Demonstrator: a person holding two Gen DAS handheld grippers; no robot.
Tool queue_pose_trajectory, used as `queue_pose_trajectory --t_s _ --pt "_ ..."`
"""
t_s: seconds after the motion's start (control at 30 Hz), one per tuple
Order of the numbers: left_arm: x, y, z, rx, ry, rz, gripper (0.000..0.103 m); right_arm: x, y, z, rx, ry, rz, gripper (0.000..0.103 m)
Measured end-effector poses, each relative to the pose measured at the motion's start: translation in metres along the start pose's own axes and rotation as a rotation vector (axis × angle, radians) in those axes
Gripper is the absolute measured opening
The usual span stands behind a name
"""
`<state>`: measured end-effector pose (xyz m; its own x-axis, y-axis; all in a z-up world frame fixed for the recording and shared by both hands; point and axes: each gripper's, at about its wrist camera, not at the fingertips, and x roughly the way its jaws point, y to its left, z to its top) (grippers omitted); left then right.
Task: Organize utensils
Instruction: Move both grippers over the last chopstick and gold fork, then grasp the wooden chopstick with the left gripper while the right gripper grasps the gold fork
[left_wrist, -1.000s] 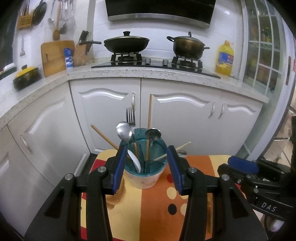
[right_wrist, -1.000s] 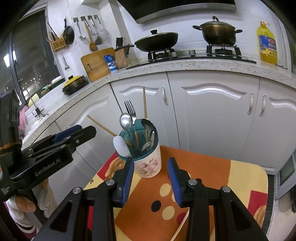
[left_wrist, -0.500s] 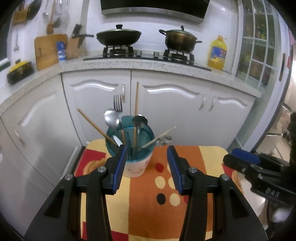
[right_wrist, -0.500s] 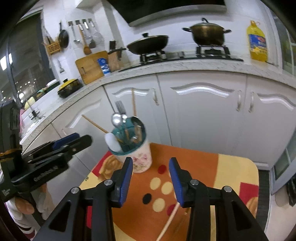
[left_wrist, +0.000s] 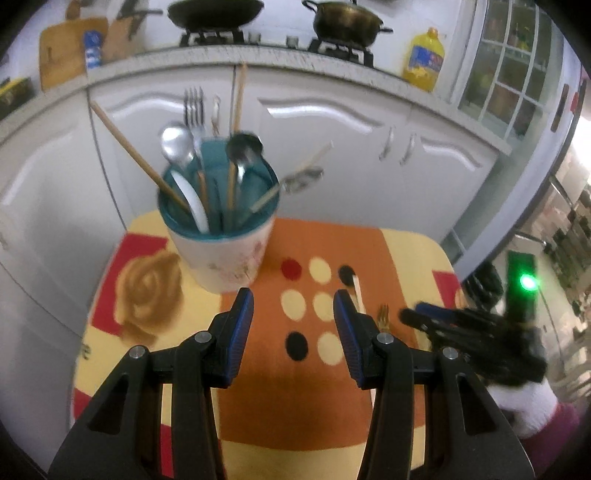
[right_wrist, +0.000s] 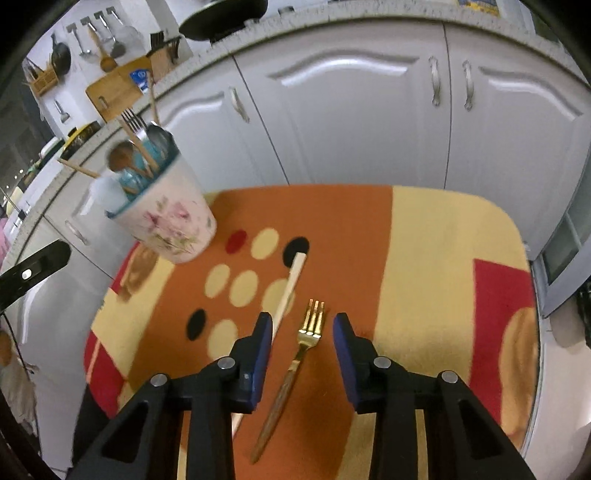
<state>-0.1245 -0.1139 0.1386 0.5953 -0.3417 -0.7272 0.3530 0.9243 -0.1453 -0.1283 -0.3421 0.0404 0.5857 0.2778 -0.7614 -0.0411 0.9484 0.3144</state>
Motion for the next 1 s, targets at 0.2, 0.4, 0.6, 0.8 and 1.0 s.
queue_pose_trajectory --t_s 0.2,0.4,0.6,0.8,1.0 --pt "0.022 -0.001 -0.007 0.008 0.057 -0.026 0.044 0.030 -0.016 0.005 -0.038 0.029 0.021 0.033" --pt "0.050 -0.004 -0.007 -0.012 0.116 -0.070 0.044 0.046 -0.016 0.007 -0.098 0.023 0.062 0.025" --pt "0.077 -0.019 -0.004 -0.011 0.171 -0.096 0.044 0.042 -0.015 0.003 -0.107 0.026 0.098 0.004" --pt "0.111 -0.040 -0.002 -0.001 0.215 -0.113 0.044 0.024 -0.031 -0.012 -0.033 0.007 0.110 0.003" --pt "0.144 -0.058 0.011 0.022 0.239 -0.095 0.044 0.016 -0.045 -0.022 0.027 0.002 0.108 0.005"
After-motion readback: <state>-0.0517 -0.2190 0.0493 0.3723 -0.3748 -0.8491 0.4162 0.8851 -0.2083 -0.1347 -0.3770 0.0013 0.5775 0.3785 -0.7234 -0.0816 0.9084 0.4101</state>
